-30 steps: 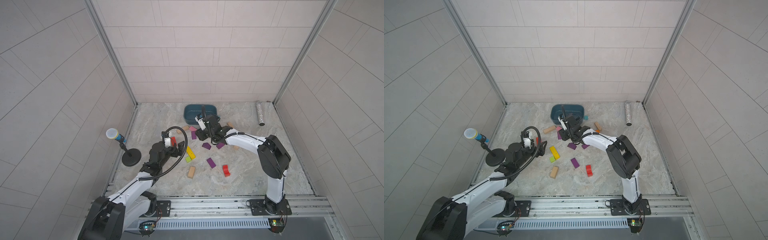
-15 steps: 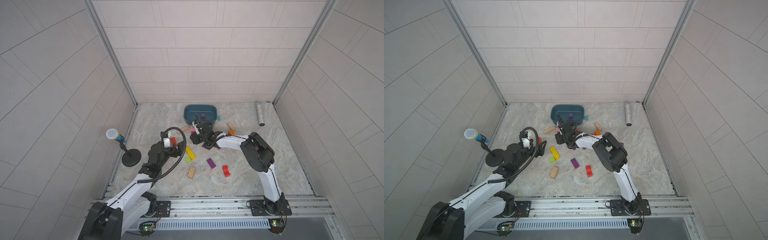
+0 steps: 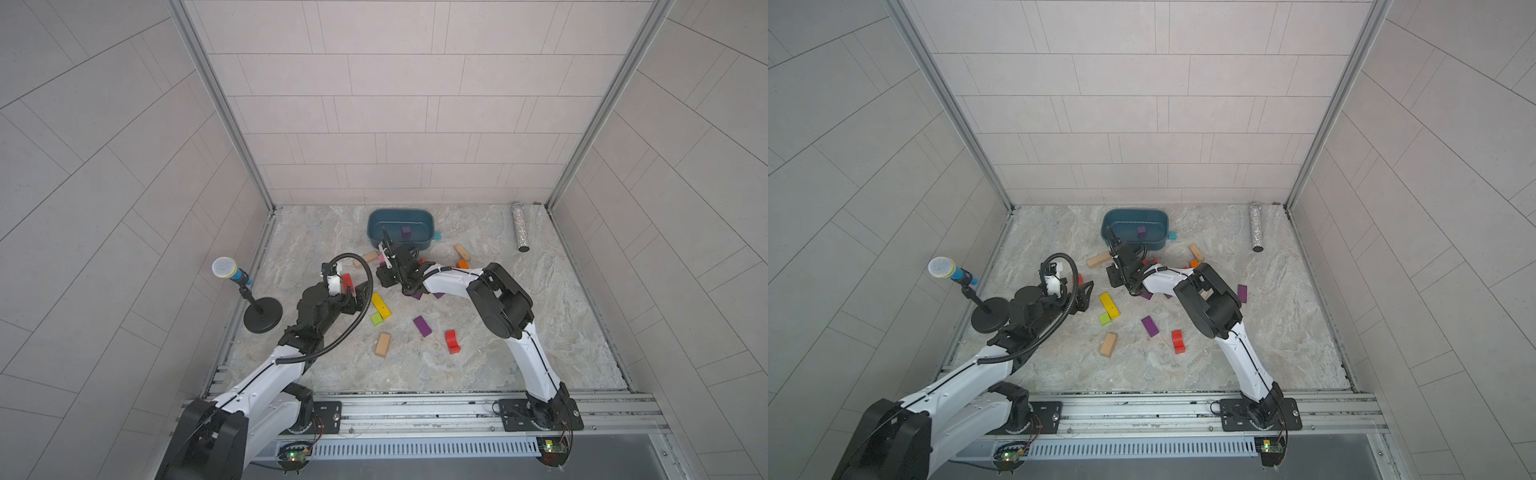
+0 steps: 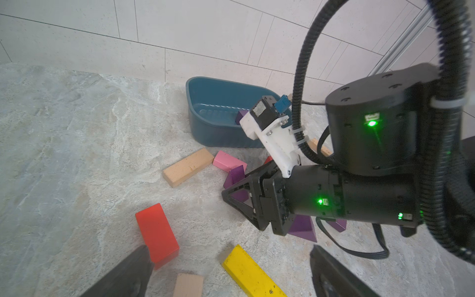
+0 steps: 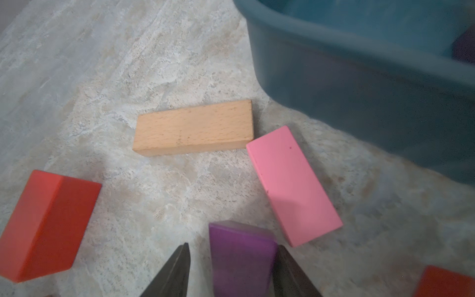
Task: Pick purple bricks into the storage bin
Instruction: Pick up the building block from the center of the board.
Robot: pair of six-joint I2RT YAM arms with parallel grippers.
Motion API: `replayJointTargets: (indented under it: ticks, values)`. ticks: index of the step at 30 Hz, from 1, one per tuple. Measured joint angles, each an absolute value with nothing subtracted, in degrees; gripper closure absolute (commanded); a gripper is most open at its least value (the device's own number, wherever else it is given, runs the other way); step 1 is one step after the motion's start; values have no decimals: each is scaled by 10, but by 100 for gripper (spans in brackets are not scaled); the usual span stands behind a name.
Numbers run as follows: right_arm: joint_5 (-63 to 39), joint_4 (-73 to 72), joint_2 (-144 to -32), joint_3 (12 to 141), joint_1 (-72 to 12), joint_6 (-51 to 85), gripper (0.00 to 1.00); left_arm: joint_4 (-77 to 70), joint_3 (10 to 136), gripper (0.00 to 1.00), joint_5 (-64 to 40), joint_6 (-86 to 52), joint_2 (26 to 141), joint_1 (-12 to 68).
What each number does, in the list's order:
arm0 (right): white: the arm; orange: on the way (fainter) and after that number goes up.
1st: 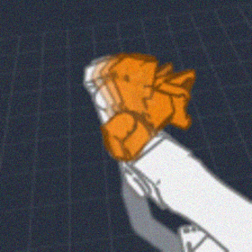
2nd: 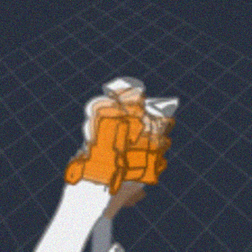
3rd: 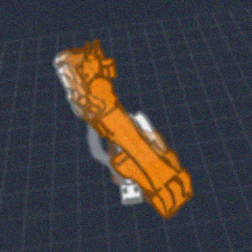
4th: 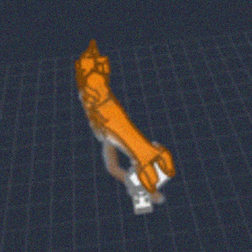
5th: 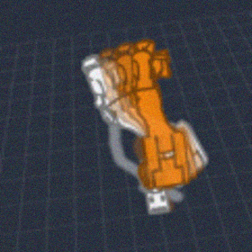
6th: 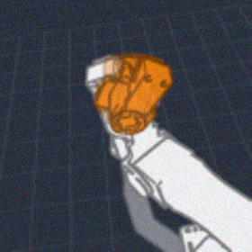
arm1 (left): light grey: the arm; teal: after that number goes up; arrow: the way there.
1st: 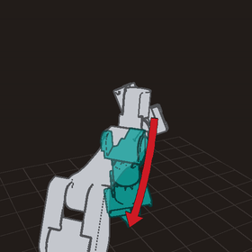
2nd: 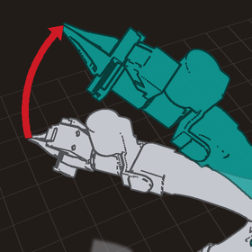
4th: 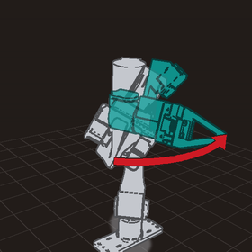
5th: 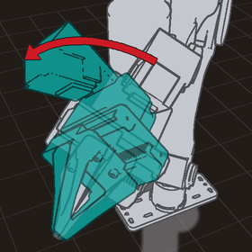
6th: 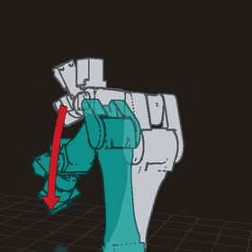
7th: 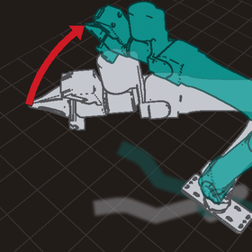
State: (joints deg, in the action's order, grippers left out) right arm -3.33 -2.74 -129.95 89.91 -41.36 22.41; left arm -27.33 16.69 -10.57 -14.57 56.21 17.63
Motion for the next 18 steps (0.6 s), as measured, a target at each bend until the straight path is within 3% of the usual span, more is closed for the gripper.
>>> replayJointTargets:
  ticks: [1,5,6,18]
  values:
    - [-32,-27,-1301,901,-414,224,52,-275,167,0,-107,-146,562,176]
    - [-25,-27,-1302,905,-414,216,81,-277,167,0,-109,-146,562,176]
    - [-25,-28,-1302,907,-413,215,84,-278,167,0,-109,-146,562,176]
    - [-31,-18,-1278,883,-414,201,100,-278,167,0,-111,-146,562,176]
